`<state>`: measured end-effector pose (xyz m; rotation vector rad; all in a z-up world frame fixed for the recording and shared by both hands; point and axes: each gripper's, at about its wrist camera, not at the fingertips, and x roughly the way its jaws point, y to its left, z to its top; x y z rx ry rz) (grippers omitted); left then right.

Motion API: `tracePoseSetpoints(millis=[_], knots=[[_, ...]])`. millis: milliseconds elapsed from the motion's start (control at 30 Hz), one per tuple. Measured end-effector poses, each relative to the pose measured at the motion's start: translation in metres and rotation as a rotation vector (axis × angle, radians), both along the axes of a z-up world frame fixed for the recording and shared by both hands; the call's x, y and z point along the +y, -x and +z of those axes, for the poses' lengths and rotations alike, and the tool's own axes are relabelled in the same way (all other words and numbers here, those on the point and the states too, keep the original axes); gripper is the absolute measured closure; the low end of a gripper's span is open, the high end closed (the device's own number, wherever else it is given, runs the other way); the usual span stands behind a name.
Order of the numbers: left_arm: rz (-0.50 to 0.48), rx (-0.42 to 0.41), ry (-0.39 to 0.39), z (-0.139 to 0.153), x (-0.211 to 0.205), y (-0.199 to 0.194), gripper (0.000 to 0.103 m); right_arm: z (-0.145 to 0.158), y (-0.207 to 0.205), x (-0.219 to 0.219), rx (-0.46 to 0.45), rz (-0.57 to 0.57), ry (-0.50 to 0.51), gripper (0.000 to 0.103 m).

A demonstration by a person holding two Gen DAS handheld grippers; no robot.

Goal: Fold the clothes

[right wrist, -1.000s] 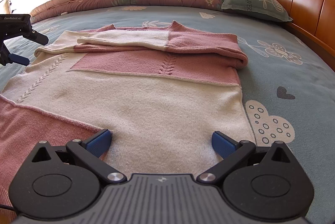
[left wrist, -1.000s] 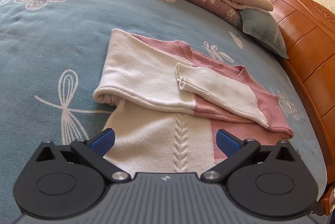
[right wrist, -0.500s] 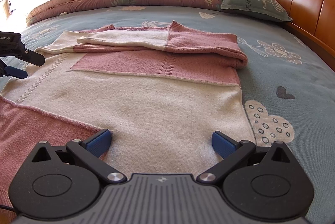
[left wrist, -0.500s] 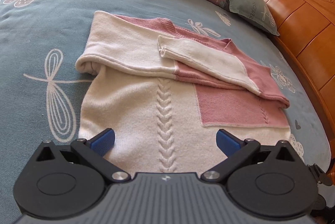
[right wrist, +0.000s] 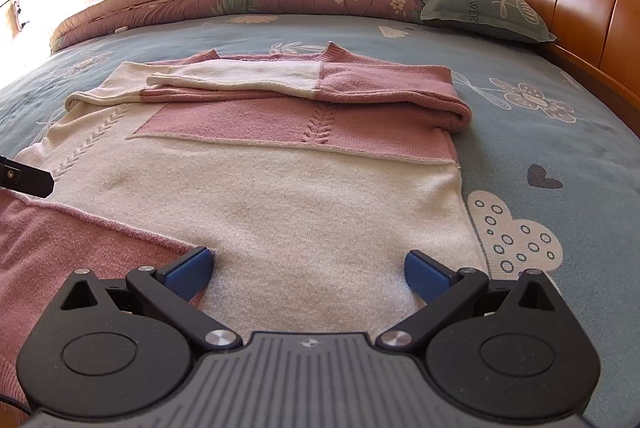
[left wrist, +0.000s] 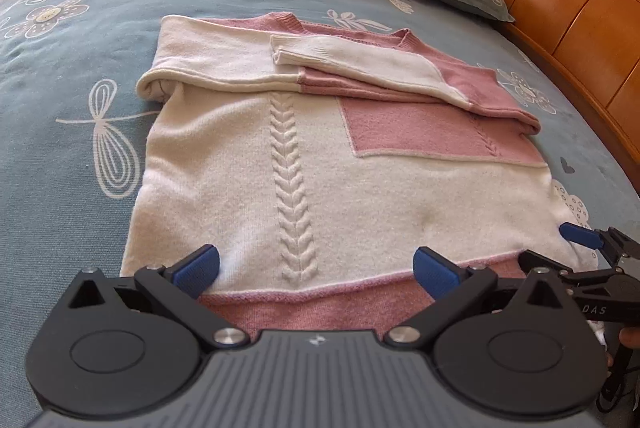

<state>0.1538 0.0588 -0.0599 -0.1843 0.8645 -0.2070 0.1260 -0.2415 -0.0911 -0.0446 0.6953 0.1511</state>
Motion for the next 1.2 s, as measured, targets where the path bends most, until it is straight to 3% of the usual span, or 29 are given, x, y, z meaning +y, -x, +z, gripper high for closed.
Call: tracePoseSetpoints(millis=[133,333,800,967,1100,1200], knots=[[0.037,-0.015,0.084,-0.006,0.004,0.02,0.001,-0.002,0.002,0.0,-0.016,0.004,0.001,0.0],[0.051,-0.024,0.05,-0.01,-0.001,0.041,0.001,-0.001,0.006,-0.001,-0.025,0.016,0.011,0.0],[0.073,-0.032,0.106,-0.011,0.011,0.075,0.001,0.015,0.029,0.009,0.072,-0.015,0.069,0.0],[0.073,-0.039,0.136,-0.013,0.015,0.077,0.001,0.028,0.045,0.028,0.071,0.09,0.072,0.0],[0.065,-0.04,0.139,-0.013,0.015,0.078,0.001,0.016,0.047,0.043,0.14,0.143,0.144,0.0],[0.064,-0.046,0.144,-0.014,0.016,0.079,0.001,0.013,0.052,0.029,0.176,0.164,0.082,0.0]])
